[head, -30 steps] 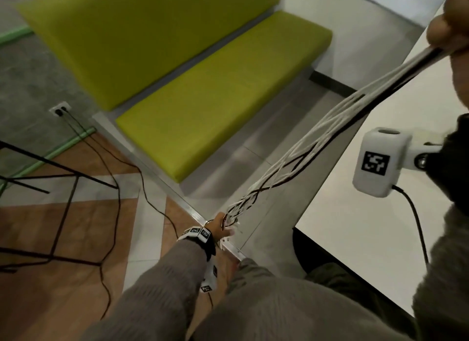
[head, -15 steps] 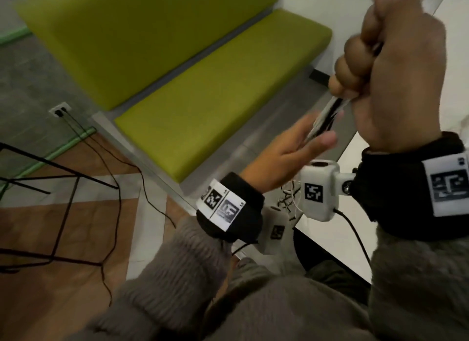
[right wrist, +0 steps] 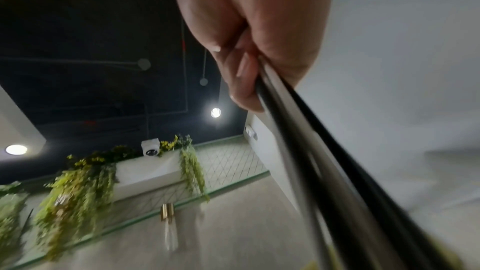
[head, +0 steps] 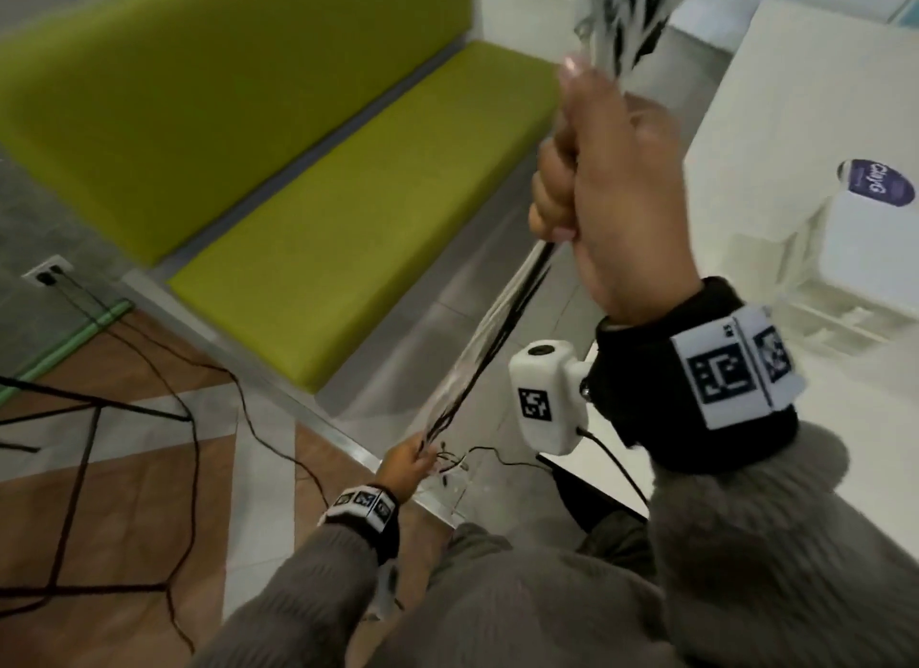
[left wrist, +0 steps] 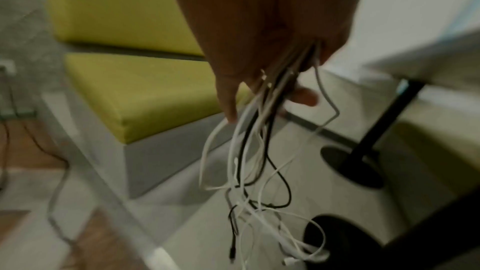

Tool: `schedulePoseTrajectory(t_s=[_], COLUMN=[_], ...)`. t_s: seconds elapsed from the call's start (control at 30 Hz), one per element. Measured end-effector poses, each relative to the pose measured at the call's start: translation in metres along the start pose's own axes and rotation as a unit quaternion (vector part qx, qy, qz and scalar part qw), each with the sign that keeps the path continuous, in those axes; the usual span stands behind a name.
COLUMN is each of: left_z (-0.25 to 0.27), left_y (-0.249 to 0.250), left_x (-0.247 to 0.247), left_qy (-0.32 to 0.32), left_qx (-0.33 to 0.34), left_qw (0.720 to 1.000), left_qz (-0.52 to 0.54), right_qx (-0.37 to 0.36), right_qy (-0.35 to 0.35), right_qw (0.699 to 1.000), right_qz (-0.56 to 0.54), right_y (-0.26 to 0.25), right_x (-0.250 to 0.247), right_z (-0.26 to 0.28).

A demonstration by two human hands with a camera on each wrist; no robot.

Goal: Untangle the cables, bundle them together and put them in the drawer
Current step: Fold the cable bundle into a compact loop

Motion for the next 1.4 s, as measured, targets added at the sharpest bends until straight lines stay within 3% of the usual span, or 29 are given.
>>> schedulePoseTrajectory(t_s=[0.1,0.17,0.27,0.3,0.37,0.43,0.47,0.53,0.6,0.63,0.77,0.87,0.97,1.07,1.2,1.3,1.4], left_z=[-0.029,-0.032,0.004,0.011,0.026,0.045,0.065,0.111,0.141,0.149,0.167,0.167,0.164,0.174,0.187,0.178,0.180], left_y=[-0.083,-0.096,-0.047,-0.029,0.026,0.112,0.159,0.233,0.282,0.299,0.346,0.353,0.351,0.355,0.362,0.358,0.355], left_x=[0.006,-0.005,-0.036,-0.050,-0.083,-0.131,-0.157,-0.205,-0.223,-0.227,-0.226,-0.210,-0.194,-0.175,-0.180,-0.180,-0.200], left_qy=[-0.041,-0.063,-0.140,-0.161,-0.183,-0.096,-0.038,0.056,0.069,0.074,0.143,0.180,0.171,0.120,0.168,0.191,0.230], left_qx=[-0.097,-0.118,-0.103,-0.106,-0.071,0.048,0.134,0.290,0.365,0.384,0.421,0.450,0.468,0.505,0.534,0.500,0.505], left_qw=[0.985,0.966,0.915,0.910,0.934,0.983,0.990,0.938,0.891,0.880,0.881,0.874,0.865,0.847,0.811,0.819,0.820], left_qz=[-0.133,-0.221,-0.364,-0.367,-0.297,-0.147,-0.024,0.179,0.263,0.269,0.159,0.022,-0.056,-0.112,-0.171,-0.207,-0.142], right_qx=[-0.012,-0.012,-0.015,-0.013,-0.003,0.011,0.017,0.031,0.063,0.079,0.093,0.101,0.120,0.086,0.080,0.072,0.073], right_qy=[-0.010,-0.014,-0.009,-0.008,-0.009,-0.012,-0.016,-0.029,-0.048,-0.060,-0.096,-0.109,-0.101,-0.111,-0.110,-0.097,-0.086], right_qw=[1.000,1.000,1.000,1.000,0.999,0.999,0.999,0.999,0.996,0.995,0.988,0.987,0.985,0.985,0.983,0.988,0.991], right_qz=[0.023,0.020,0.015,0.019,0.032,0.033,0.028,0.028,0.032,0.032,0.078,0.062,0.070,0.104,0.122,0.092,0.065], right_y=[0.002,0.000,0.000,0.003,0.013,0.027,0.035,0.050,0.069,0.077,0.093,0.098,0.099,0.092,0.090,0.087,0.085], right_x=[0.010,0.013,0.011,0.011,0.013,0.016,0.019,0.027,0.036,0.041,0.048,0.045,0.038,0.039,0.040,0.037,0.037], right_z=[0.006,0.006,0.003,0.003,0.005,0.009,0.011,0.017,0.025,0.028,0.039,0.039,0.035,0.028,0.026,0.028,0.024])
Point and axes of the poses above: each hand's wrist, its own z-axis away from the middle knuckle, its own x-axis out of the palm, y = z × x, the point moved 10 cm from there along -z, towards the middle knuckle, and after that the axes turned 5 degrees about -x, right-handed, at the moved point
